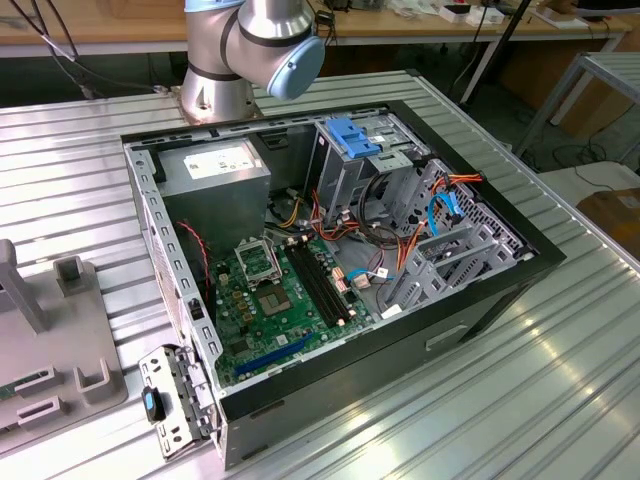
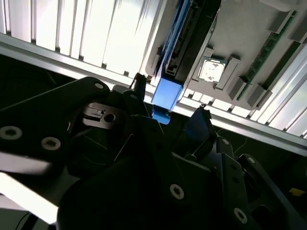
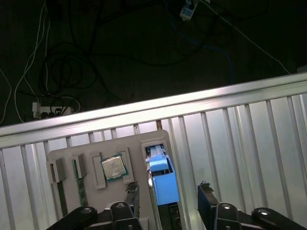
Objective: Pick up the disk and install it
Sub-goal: 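Pick up the disk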
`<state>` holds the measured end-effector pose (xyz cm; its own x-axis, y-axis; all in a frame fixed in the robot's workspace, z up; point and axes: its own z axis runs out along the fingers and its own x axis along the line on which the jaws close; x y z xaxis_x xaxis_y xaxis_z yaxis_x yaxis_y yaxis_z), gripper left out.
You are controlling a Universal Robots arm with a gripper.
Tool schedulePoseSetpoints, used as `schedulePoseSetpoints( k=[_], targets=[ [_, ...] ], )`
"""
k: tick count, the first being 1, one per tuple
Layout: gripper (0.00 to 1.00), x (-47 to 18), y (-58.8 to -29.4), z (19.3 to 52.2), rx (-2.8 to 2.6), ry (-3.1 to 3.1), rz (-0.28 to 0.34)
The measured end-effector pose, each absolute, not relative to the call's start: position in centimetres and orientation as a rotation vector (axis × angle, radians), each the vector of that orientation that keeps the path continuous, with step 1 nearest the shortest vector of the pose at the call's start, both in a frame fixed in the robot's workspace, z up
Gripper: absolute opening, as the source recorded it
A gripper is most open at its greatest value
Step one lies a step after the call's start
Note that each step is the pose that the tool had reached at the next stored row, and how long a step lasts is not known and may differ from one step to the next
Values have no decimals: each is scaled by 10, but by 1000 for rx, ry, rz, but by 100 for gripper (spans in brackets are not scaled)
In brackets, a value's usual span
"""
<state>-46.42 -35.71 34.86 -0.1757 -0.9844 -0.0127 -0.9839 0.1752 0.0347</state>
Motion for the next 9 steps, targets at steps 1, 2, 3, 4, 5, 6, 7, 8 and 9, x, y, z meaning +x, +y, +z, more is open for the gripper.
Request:
schedulePoseSetpoints(
  k=[1,2,3,4,5,6,7,8,9],
  targets=[
    [60,-464,-357,348,2018,-2390,-54],
    [60,-464,-357,347,2037,-2374,-54],
    [60,-464,-357,346,2056,-2358,-54],
    [60,-464,-357,346,2056,-2357,-54],
    [60,-464,-357,346,2056,-2358,-54],
    [60,-464,-357,346,2056,-2358,-53],
    [60,-464,-357,344,2057,-2359,-52],
    [60,-464,-357,343,2058,-2359,-51],
    [60,-464,-357,341,2059,-2359,-50]
  ],
)
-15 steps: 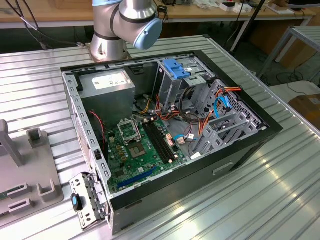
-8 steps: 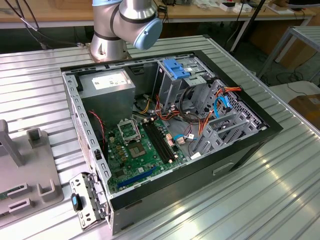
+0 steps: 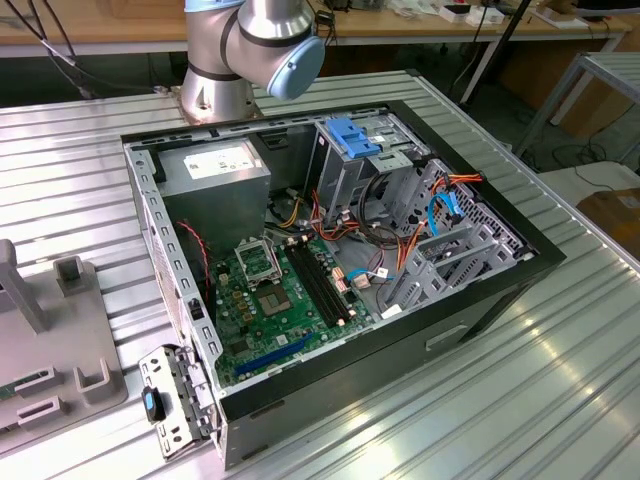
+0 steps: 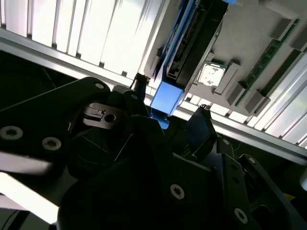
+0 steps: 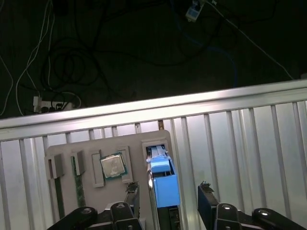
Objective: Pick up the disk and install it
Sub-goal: 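Pick up the disk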
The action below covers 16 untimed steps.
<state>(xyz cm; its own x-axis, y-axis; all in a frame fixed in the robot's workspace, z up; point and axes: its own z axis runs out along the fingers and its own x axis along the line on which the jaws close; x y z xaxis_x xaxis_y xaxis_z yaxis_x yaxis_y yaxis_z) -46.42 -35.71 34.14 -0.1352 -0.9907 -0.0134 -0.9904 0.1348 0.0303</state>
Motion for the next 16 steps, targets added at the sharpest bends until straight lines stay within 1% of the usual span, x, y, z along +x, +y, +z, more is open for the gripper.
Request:
schedulePoseSetpoints(
  k=[16],
  targets=[
    [60,-468,-357,311,2096,-2348,-33]
  ],
)
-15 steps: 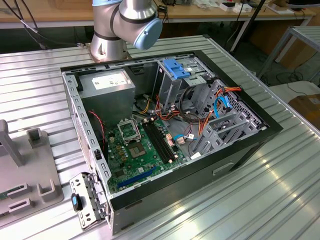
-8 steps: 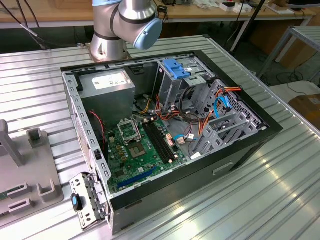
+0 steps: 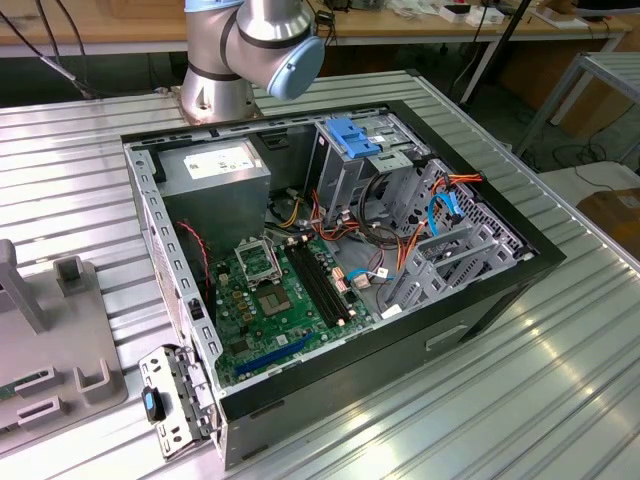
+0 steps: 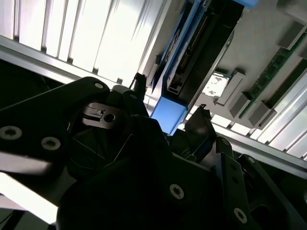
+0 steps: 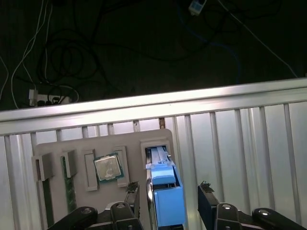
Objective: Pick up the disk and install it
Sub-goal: 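Pick up the disk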
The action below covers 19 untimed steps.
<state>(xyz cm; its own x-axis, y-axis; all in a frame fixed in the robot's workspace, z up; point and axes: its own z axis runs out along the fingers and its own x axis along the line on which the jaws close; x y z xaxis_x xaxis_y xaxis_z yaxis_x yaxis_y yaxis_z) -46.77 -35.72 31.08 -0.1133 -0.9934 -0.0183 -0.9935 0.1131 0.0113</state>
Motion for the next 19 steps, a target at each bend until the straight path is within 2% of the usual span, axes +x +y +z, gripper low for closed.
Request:
schedulePoseSetpoints(
  k=[11,19],
  targets=[
    [60,-468,-357,302,-2089,2337,31],
    [60,-468,-357,307,-2089,2337,31]
  ],
)
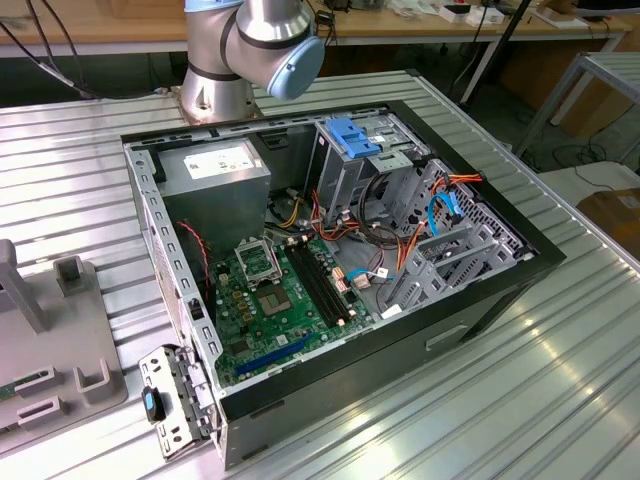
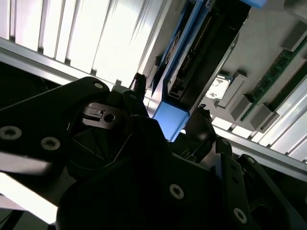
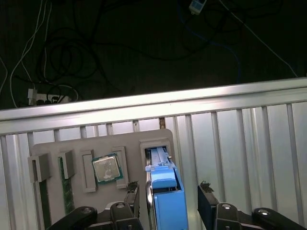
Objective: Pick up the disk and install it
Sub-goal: 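Pick up the disk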
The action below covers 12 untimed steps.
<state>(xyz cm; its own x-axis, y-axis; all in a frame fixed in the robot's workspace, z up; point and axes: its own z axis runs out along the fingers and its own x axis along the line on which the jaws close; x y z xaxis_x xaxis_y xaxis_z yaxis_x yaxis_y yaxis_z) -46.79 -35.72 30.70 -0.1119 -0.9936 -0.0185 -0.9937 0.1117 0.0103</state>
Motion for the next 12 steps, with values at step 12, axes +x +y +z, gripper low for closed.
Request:
schedulePoseSetpoints(
  k=[12],
  targets=[
    [60,-468,-357,307,-2089,2337,32]
  ],
)
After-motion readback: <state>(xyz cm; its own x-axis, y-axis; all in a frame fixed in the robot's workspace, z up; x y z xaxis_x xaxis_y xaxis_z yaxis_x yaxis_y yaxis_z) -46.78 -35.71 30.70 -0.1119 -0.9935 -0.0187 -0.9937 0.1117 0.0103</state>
